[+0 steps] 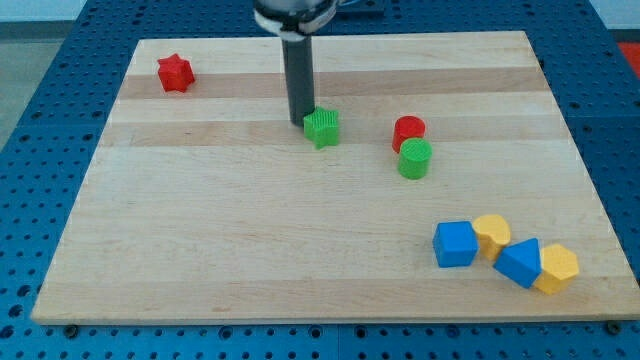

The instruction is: Move your arm to the bottom center

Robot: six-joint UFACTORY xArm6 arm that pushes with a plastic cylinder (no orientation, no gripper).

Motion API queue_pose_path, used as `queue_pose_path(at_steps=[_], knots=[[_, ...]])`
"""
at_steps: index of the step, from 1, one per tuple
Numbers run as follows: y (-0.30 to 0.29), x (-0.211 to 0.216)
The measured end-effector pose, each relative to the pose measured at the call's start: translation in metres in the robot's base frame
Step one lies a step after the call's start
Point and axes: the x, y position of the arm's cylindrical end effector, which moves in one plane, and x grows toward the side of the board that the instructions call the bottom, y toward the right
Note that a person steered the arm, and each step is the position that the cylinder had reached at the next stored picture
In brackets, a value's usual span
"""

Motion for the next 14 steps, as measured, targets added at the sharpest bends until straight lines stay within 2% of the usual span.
queue_pose_path(at_steps=[2,3,4,5,8,14], knots=[[-0.010,0.009],[-0.068,0.088],[-0.091,0.186],[-0.079,0.239],[-0.008,0.239],[-0.005,0.239]])
